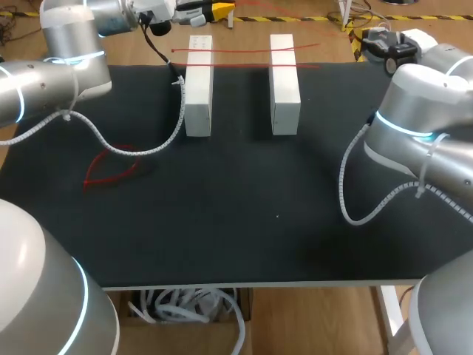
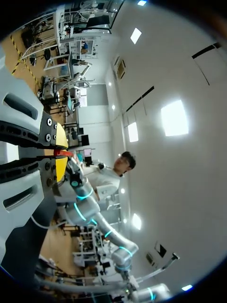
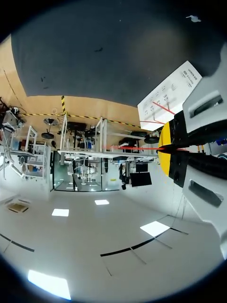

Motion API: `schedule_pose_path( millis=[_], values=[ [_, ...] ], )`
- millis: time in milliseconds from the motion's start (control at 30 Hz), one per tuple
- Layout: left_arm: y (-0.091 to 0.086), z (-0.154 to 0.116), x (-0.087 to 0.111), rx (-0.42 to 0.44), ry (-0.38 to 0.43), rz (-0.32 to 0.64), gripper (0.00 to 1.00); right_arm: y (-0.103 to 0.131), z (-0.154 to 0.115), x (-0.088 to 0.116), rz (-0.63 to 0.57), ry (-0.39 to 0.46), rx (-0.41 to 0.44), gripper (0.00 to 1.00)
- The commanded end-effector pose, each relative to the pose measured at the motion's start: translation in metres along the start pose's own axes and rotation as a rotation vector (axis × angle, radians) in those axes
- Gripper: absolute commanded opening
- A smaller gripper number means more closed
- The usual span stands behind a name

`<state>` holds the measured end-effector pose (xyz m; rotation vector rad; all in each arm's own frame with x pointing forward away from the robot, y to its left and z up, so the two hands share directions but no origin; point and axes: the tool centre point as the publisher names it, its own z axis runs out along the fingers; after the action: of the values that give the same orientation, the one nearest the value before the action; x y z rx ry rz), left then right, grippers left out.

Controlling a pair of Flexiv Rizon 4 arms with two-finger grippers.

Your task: Grab the tape and strap the tape.

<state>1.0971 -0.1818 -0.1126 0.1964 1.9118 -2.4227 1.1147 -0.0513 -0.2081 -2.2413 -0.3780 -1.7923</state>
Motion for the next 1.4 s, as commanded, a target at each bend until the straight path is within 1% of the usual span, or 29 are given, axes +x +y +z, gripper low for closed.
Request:
schedule_pose_path(
  millis=[33,100,167,333,400,667,800,1133,1300,1367,1400],
  values=[
    [-0.0003,-0.0003,-0.0005,-0.001,0.003,-0.001,0.00,0.0001,-0.0056,-0.0010,-0.001,-0.009,0.005,0.18],
    [-0.0003,-0.0003,-0.0005,-0.001,0.003,-0.001,0.00,-0.0001,-0.0065,-0.0021,-0.001,-0.012,0.005,0.18],
    [-0.0003,-0.0003,-0.0005,-0.001,0.003,-0.001,0.00,0.0001,-0.0070,-0.0026,-0.001,-0.014,0.005,0.25],
    [-0.0003,-0.0003,-0.0005,-0.001,0.003,-0.001,0.00,0.0005,-0.0089,-0.0024,-0.001,-0.013,0.007,0.23],
    [-0.0003,-0.0003,-0.0005,-0.001,0.003,-0.001,0.00,0.0006,-0.0098,-0.0028,-0.001,-0.013,0.008,0.18],
    [-0.0003,-0.0003,-0.0005,-0.001,0.003,-0.001,0.00,0.0001,-0.0131,-0.0040,0.002,-0.015,0.010,0.16],
    [-0.0003,-0.0003,-0.0005,-0.001,0.003,-0.001,0.00,0.0015,-0.0140,-0.0045,0.002,-0.016,0.006,0.00],
    [-0.0003,-0.0003,-0.0005,-0.001,0.003,-0.001,0.00,0.0012,-0.0151,-0.0047,0.004,-0.020,0.005,0.00],
    [-0.0003,-0.0003,-0.0005,-0.001,0.003,-0.001,0.00,0.0000,-0.0138,-0.0014,-0.004,-0.016,0.011,0.00],
    [0.0009,-0.0011,-0.0011,-0.044,-0.002,0.007,0.00,-0.0003,-0.0130,-0.0005,-0.008,-0.015,0.014,0.00],
    [0.0025,-0.0021,-0.0014,-0.092,-0.015,0.007,0.00,-0.0004,-0.0121,0.0002,-0.014,-0.013,0.021,0.00]
  ],
)
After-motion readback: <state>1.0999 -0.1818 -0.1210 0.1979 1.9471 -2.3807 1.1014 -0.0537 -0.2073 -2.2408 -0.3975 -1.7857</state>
